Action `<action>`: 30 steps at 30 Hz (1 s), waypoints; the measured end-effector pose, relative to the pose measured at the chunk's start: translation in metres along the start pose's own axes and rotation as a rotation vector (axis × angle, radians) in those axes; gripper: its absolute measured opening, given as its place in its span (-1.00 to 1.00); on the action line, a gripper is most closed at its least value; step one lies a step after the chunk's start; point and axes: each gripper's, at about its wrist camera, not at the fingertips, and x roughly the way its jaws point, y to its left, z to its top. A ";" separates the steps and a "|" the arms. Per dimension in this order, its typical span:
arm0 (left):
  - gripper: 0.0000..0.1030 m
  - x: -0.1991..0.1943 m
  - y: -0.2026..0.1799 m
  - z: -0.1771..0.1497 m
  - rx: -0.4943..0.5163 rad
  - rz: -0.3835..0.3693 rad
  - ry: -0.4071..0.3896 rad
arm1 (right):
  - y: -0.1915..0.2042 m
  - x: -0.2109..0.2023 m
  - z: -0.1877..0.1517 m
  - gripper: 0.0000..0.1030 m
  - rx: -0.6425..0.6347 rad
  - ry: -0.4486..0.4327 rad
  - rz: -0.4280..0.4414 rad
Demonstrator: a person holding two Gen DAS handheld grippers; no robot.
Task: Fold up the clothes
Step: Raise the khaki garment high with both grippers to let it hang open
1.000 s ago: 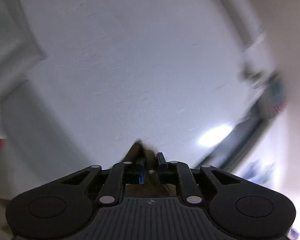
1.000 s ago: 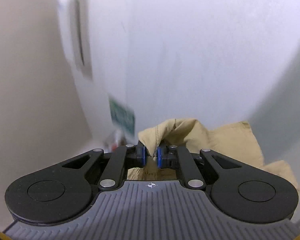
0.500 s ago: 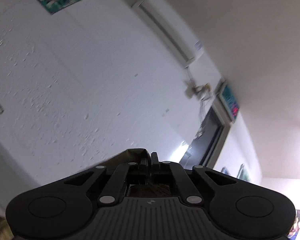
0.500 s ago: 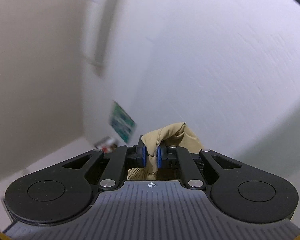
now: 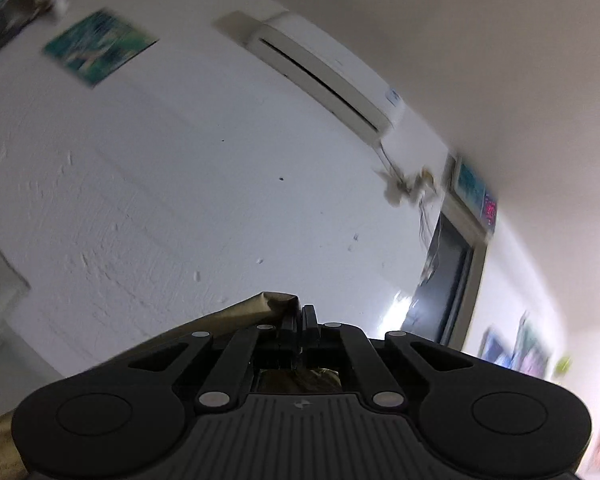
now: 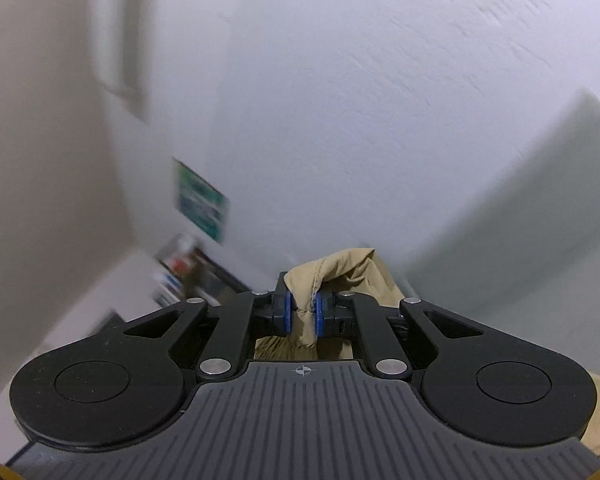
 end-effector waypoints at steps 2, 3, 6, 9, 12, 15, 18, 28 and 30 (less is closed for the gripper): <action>-1.00 0.011 0.002 -0.008 -0.029 0.010 0.066 | -0.003 0.006 -0.008 -0.78 -0.005 0.023 -0.083; -1.00 0.009 0.005 -0.009 -0.039 0.006 0.066 | -0.007 0.010 -0.011 -0.78 0.004 0.072 -0.139; -1.00 0.005 0.007 -0.007 -0.018 0.044 0.063 | -0.011 0.003 -0.010 -0.79 0.009 0.088 -0.161; -1.00 0.013 0.006 0.000 -0.016 0.128 0.149 | 0.012 -0.016 -0.001 -0.79 -0.102 -0.004 -0.115; -1.00 0.016 0.022 0.004 -0.070 0.137 0.199 | 0.039 -0.032 0.004 -0.79 -0.195 -0.038 -0.111; -1.00 -0.001 0.026 0.001 -0.100 0.084 0.178 | 0.063 -0.044 0.000 -0.79 -0.275 -0.082 -0.106; -1.00 -0.023 0.019 0.004 -0.096 0.025 0.121 | 0.078 -0.058 0.002 -0.79 -0.318 -0.090 -0.107; -0.97 -0.030 0.003 0.030 -0.064 -0.062 0.010 | 0.144 -0.102 0.020 -0.77 -0.465 -0.197 0.037; -0.97 -0.022 0.014 0.023 -0.065 -0.017 0.043 | 0.148 -0.095 0.023 -0.74 -0.476 -0.184 0.019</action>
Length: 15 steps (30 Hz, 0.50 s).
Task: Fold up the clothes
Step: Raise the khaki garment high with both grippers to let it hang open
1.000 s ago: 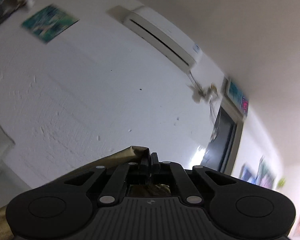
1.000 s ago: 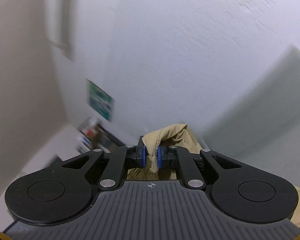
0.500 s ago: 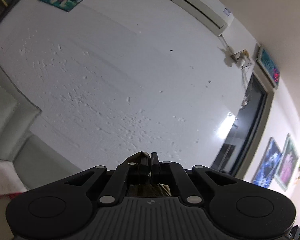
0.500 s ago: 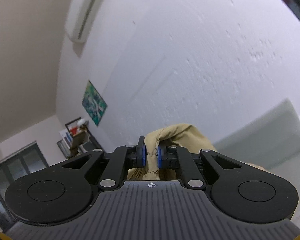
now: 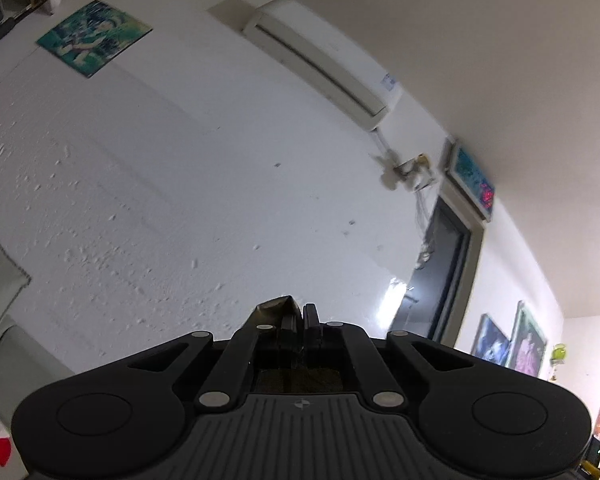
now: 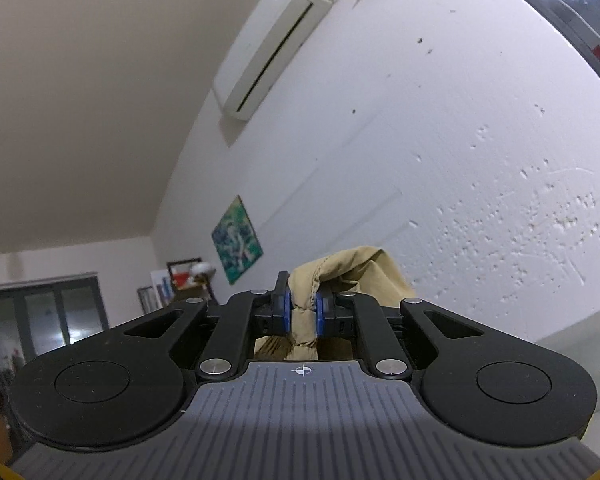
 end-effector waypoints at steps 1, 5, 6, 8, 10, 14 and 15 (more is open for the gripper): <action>-0.97 0.009 0.007 -0.006 -0.004 0.044 0.036 | -0.003 0.008 -0.002 -0.74 -0.004 0.014 -0.018; -0.97 0.068 0.073 -0.048 -0.087 0.251 0.272 | -0.044 0.071 -0.030 -0.74 0.035 0.173 -0.148; -0.97 0.084 0.096 -0.062 -0.125 0.291 0.321 | -0.063 0.093 -0.043 -0.74 0.067 0.234 -0.192; -1.00 0.116 0.144 -0.090 -0.210 0.363 0.410 | -0.114 0.141 -0.080 -0.76 0.158 0.375 -0.303; -1.00 0.146 0.177 -0.107 -0.251 0.398 0.457 | -0.166 0.188 -0.118 -0.78 0.219 0.487 -0.414; -1.00 0.176 0.149 -0.076 -0.093 0.258 0.309 | -0.216 0.250 -0.138 -0.79 0.234 0.502 -0.514; -1.00 0.174 0.134 -0.065 -0.033 0.209 0.251 | -0.208 0.254 -0.125 -0.79 0.199 0.443 -0.494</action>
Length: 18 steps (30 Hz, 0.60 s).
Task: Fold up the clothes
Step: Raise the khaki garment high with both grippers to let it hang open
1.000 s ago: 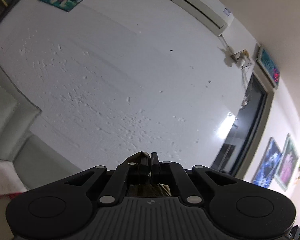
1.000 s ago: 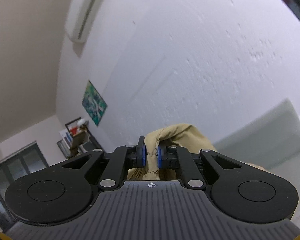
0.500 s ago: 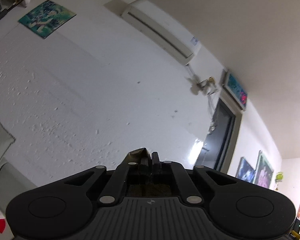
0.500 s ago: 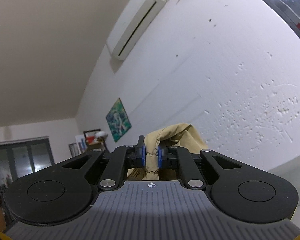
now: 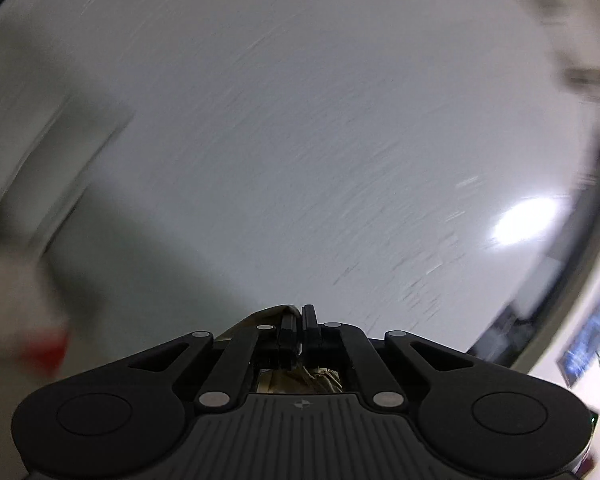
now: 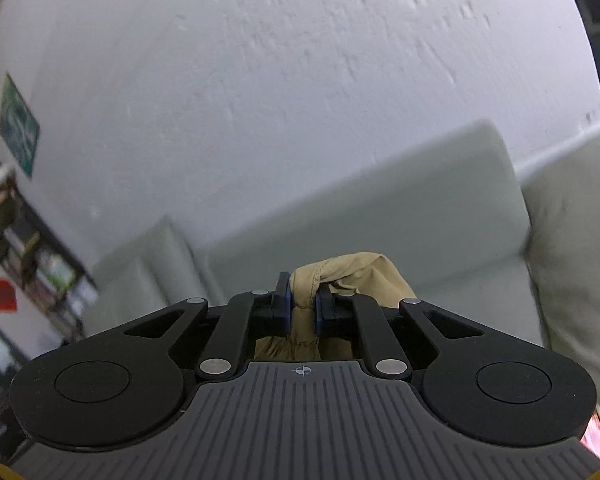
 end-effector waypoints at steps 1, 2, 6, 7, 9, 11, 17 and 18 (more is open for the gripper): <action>-1.00 -0.008 -0.012 0.007 0.047 -0.032 -0.052 | 0.010 -0.011 0.009 -0.79 -0.035 -0.068 0.024; -0.99 -0.016 -0.018 0.008 0.076 -0.045 -0.077 | 0.020 -0.024 0.018 -0.79 -0.070 -0.139 0.050; -0.98 -0.036 -0.013 -0.024 0.100 -0.044 -0.047 | 0.024 -0.079 0.021 -0.78 -0.131 -0.276 0.123; -0.98 -0.040 -0.005 -0.040 0.094 -0.027 -0.010 | 0.017 -0.084 0.010 -0.78 -0.127 -0.266 0.125; -0.98 -0.042 0.017 -0.082 0.072 0.041 0.102 | -0.004 -0.082 -0.019 -0.78 -0.111 -0.219 0.108; -0.98 -0.039 0.045 -0.131 0.028 0.136 0.236 | -0.032 -0.063 -0.056 -0.78 -0.080 -0.123 0.062; -0.99 -0.040 0.140 -0.266 -0.175 0.394 0.621 | -0.160 0.028 -0.190 -0.78 0.191 0.276 -0.164; -0.99 -0.044 0.148 -0.278 -0.206 0.418 0.656 | -0.173 0.035 -0.210 -0.78 0.229 0.323 -0.201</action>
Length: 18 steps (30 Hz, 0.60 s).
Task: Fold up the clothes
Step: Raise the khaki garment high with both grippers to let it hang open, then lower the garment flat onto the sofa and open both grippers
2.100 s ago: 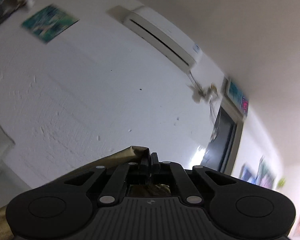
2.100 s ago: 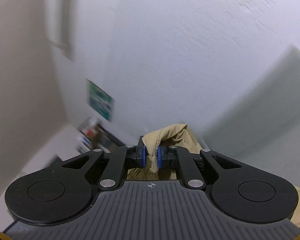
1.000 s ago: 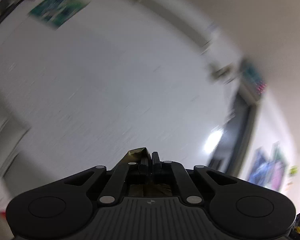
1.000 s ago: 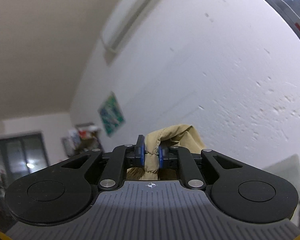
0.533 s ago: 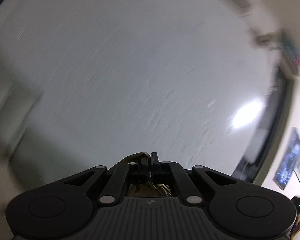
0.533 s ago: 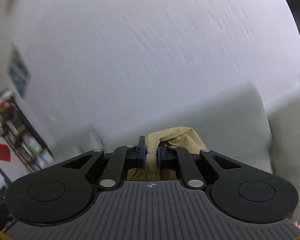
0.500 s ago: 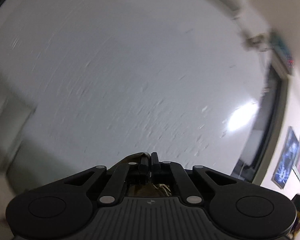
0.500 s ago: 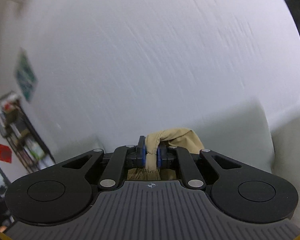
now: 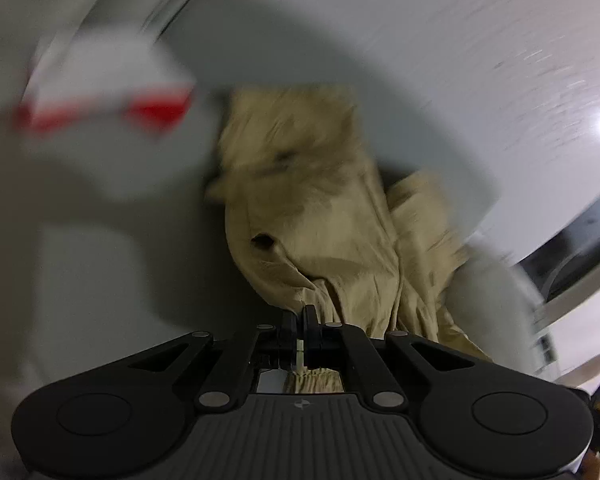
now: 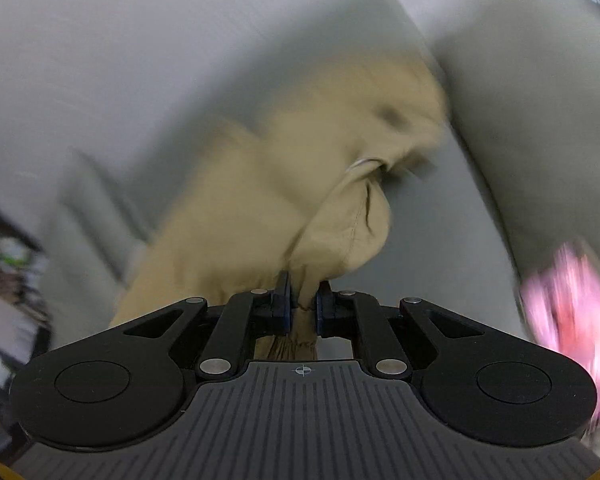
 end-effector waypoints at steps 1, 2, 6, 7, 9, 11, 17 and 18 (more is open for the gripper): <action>-1.00 0.001 0.006 -0.007 -0.023 0.005 0.020 | -0.015 0.015 -0.013 -0.78 0.039 0.046 -0.036; -1.00 0.001 0.010 -0.014 -0.043 0.005 0.034 | -0.030 0.030 -0.025 -0.78 0.077 0.093 -0.072; -1.00 -0.017 0.007 -0.005 -0.090 -0.014 0.033 | -0.040 0.023 -0.048 -0.78 0.072 0.107 -0.112; -1.00 -0.023 0.009 -0.001 -0.101 -0.027 0.029 | -0.041 0.018 -0.051 -0.78 0.068 0.102 -0.117; -1.00 -0.044 0.007 0.010 -0.123 -0.068 0.008 | -0.045 0.009 -0.054 -0.79 0.075 0.098 -0.120; -1.00 -0.065 0.011 0.014 -0.167 -0.116 -0.012 | -0.048 0.004 -0.052 -0.79 0.085 0.092 -0.108; -0.03 -0.060 0.002 0.004 -0.140 -0.012 0.050 | -0.061 -0.013 -0.051 -0.31 0.167 0.162 -0.043; -0.02 -0.052 0.001 -0.003 -0.120 0.021 0.079 | -0.064 -0.011 -0.055 -0.02 0.154 0.177 -0.062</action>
